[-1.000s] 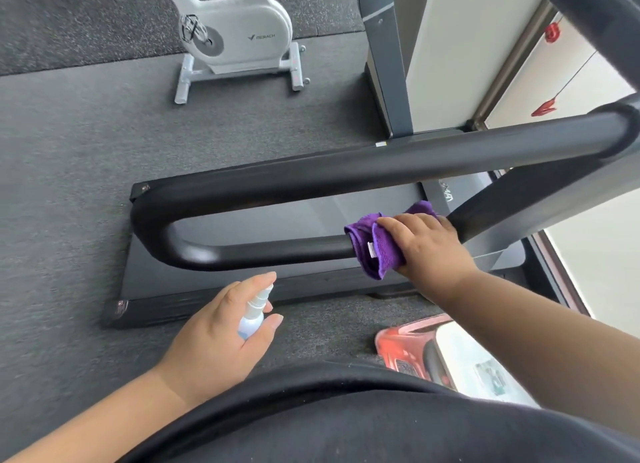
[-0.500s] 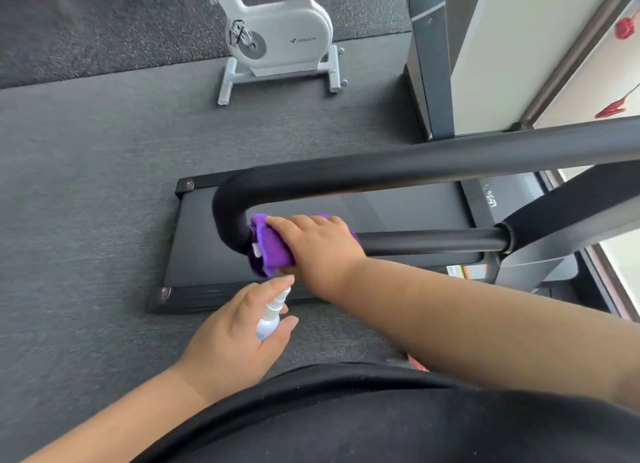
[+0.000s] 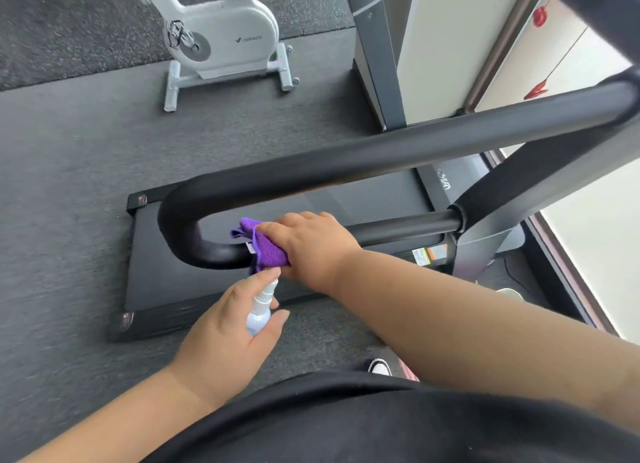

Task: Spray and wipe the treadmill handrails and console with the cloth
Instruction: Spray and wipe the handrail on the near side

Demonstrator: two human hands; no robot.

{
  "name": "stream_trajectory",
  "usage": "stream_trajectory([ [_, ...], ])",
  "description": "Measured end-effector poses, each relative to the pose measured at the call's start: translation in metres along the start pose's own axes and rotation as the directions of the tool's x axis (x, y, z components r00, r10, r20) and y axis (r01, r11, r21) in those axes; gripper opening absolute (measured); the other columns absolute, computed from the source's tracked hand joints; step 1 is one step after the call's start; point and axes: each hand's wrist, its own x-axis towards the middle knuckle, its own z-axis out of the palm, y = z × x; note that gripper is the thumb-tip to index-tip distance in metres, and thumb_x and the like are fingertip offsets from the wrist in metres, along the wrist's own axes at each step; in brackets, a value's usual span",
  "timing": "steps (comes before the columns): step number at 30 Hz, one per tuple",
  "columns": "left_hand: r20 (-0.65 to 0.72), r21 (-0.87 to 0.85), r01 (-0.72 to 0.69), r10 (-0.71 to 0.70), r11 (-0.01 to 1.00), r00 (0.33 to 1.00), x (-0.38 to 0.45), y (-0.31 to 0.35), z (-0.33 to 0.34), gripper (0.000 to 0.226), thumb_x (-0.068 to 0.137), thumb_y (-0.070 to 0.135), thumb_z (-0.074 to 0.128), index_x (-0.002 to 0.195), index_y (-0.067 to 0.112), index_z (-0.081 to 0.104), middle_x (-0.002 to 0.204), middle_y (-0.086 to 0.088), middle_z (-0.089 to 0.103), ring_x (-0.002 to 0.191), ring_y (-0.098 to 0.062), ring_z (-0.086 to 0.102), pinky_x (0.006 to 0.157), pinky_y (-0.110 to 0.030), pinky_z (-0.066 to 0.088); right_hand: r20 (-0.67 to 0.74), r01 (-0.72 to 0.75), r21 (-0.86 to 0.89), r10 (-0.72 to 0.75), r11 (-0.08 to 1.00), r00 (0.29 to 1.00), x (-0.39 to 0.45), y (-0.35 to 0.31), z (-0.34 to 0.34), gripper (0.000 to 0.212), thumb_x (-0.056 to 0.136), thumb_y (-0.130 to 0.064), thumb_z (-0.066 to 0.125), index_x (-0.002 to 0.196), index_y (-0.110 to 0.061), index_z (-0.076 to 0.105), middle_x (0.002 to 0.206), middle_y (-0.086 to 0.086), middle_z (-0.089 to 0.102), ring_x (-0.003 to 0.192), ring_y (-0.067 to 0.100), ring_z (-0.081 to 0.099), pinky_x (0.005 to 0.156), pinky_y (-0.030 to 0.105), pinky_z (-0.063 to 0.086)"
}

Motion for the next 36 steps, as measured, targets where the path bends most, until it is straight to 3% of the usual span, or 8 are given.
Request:
stream_trajectory([
  [4, 0.018, -0.032, -0.048, 0.049, 0.998, 0.999, 0.016, 0.017, 0.018, 0.075, 0.077, 0.005, 0.081, 0.133, 0.035, 0.042, 0.101, 0.006, 0.063, 0.093, 0.018, 0.053, 0.087, 0.002, 0.033, 0.008, -0.069, -0.002, 0.069, 0.998, 0.998, -0.030, 0.049, -0.013, 0.070, 0.081, -0.069, 0.057, 0.142, -0.038, 0.042, 0.120, -0.008, 0.059, 0.110, 0.023, 0.057, 0.090, 0.037, 0.042],
  [10, 0.026, -0.059, -0.104, 0.105, 0.993, 0.994, 0.027, 0.029, 0.032, 0.062, 0.085, 0.031, 0.069, 0.134, 0.046, 0.033, 0.097, 0.009, 0.062, 0.085, -0.003, 0.056, 0.081, -0.014, 0.043, 0.045, -0.138, -0.052, 0.141, 0.989, 0.989, -0.076, 0.117, -0.034, 0.079, 0.076, -0.062, 0.069, 0.145, -0.037, 0.039, 0.130, -0.008, 0.057, 0.121, 0.022, 0.052, 0.099, 0.037, 0.038],
  [13, 0.020, -0.051, -0.092, 0.093, 0.994, 0.995, 0.029, 0.031, 0.034, 0.056, 0.085, 0.043, 0.057, 0.136, 0.043, 0.032, 0.097, 0.012, 0.060, 0.085, -0.002, 0.055, 0.081, -0.012, 0.041, 0.070, -0.176, -0.092, 0.183, 0.980, 0.981, -0.095, 0.146, -0.044, 0.083, 0.073, -0.058, 0.074, 0.144, -0.036, 0.038, 0.133, -0.008, 0.055, 0.123, 0.022, 0.051, 0.101, 0.039, 0.038],
  [17, -0.009, -0.028, -0.085, 0.085, 0.996, 0.996, 0.028, 0.032, 0.034, 0.056, 0.085, 0.045, 0.055, 0.136, 0.043, 0.032, 0.096, 0.016, 0.059, 0.082, -0.003, 0.056, 0.076, -0.020, 0.046, 0.103, -0.225, -0.089, 0.233, 0.970, 0.967, -0.101, 0.161, -0.052, 0.087, 0.069, -0.054, 0.079, 0.142, -0.037, 0.036, 0.130, -0.005, 0.057, 0.120, 0.025, 0.052, 0.100, 0.041, 0.041],
  [23, -0.044, -0.047, -0.010, 0.008, 0.999, 0.999, 0.015, 0.027, 0.025, 0.058, 0.086, 0.040, 0.063, 0.137, 0.044, 0.035, 0.100, 0.022, 0.056, 0.091, 0.014, 0.053, 0.082, -0.002, 0.037, 0.031, -0.194, -0.097, 0.197, 0.976, 0.980, -0.103, 0.152, -0.045, 0.081, 0.074, -0.058, 0.074, 0.144, -0.029, 0.043, 0.130, -0.001, 0.059, 0.121, 0.030, 0.054, 0.100, 0.043, 0.038],
  [26, -0.054, -0.046, 0.027, -0.030, 0.999, 0.998, 0.002, 0.016, 0.015, 0.060, 0.087, 0.036, 0.067, 0.137, 0.044, 0.035, 0.098, 0.021, 0.057, 0.092, 0.016, 0.052, 0.082, 0.001, 0.036, -0.060, -0.162, -0.088, 0.157, 0.983, 0.986, -0.096, 0.139, -0.039, 0.073, 0.074, -0.048, 0.079, 0.139, -0.025, 0.052, 0.124, 0.002, 0.063, 0.114, 0.031, 0.058, 0.098, 0.046, 0.042],
  [31, -0.062, -0.042, 0.053, -0.055, 0.998, 0.997, -0.011, 0.000, 0.006, 0.065, 0.088, 0.030, 0.072, 0.136, 0.048, 0.033, 0.101, 0.028, 0.053, 0.091, 0.015, 0.053, 0.078, -0.011, 0.042, -0.203, -0.053, -0.019, 0.048, 0.998, 0.978, -0.064, 0.078, -0.018, 0.068, 0.067, -0.031, 0.086, 0.129, -0.022, 0.059, 0.119, 0.001, 0.066, 0.108, 0.029, 0.063, 0.095, 0.045, 0.045],
  [36, -0.082, -0.061, -0.036, 0.030, 0.998, 0.996, -0.015, -0.013, -0.010, 0.054, 0.088, 0.042, 0.057, 0.138, 0.040, 0.037, 0.104, 0.020, 0.056, 0.089, 0.010, 0.055, 0.078, -0.022, 0.050, -0.233, -0.057, -0.041, 0.046, 0.998, 0.971, -0.034, 0.004, 0.010, 0.082, 0.061, -0.031, 0.085, 0.136, -0.030, 0.051, 0.131, 0.003, 0.061, 0.119, 0.029, 0.057, 0.102, 0.051, 0.039],
])
